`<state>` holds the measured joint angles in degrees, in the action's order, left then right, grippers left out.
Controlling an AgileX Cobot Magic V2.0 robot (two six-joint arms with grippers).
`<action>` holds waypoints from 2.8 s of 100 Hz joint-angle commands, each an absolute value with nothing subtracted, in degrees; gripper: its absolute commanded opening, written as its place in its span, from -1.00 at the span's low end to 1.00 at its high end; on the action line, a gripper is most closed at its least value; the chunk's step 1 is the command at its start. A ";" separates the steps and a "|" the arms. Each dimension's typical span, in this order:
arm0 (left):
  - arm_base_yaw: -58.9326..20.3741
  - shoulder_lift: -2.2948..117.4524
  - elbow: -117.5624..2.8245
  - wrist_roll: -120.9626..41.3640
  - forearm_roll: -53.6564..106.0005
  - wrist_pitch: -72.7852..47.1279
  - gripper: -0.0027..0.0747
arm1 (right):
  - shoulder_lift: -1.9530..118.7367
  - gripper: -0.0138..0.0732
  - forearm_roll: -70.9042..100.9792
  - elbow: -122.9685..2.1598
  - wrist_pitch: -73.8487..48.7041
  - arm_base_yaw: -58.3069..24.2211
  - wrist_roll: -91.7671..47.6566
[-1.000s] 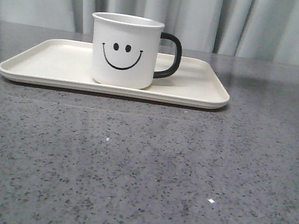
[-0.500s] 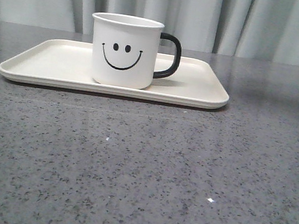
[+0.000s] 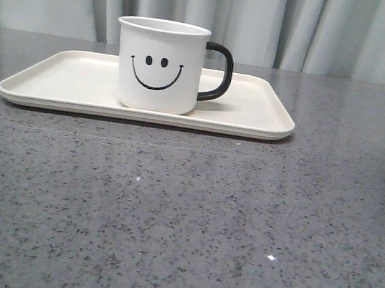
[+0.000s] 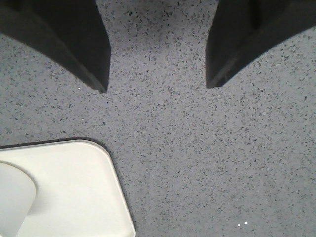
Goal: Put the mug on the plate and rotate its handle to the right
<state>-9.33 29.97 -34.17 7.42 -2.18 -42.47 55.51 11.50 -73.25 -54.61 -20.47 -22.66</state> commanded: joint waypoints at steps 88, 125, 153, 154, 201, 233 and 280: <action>-9.32 30.13 -35.85 7.82 -2.31 -37.72 0.10 | 17.20 0.41 -0.87 -28.04 -28.28 -20.17 -4.96; -9.32 30.13 -35.85 7.73 -2.31 -37.05 -0.98 | 17.20 -0.82 -0.87 -28.04 -27.88 -20.17 -4.96; -9.32 30.13 -35.85 7.73 -2.31 -37.05 -0.98 | 17.20 -0.83 -0.87 -28.04 -27.88 -20.17 -4.96; -9.32 30.13 -35.85 7.73 -2.31 -37.05 -0.98 | 17.20 -0.83 -0.87 -28.04 -27.88 -20.17 -4.96; -9.32 30.13 -35.76 7.73 -2.31 -37.05 -0.98 | 17.20 -0.83 -0.87 -28.04 -27.88 -20.17 -4.96; -9.32 21.79 -25.96 7.73 -2.99 -25.06 -0.98 | 17.20 -0.83 -0.87 -28.04 -27.88 -20.17 -4.96; -9.32 -0.69 -1.72 7.73 -2.99 -7.29 -0.98 | 17.20 -0.83 -0.87 -28.04 -27.88 -20.17 -4.96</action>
<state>-9.33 1.12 -1.94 7.42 -2.92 -12.81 16.80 -0.30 -26.50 -32.43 -20.47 -5.23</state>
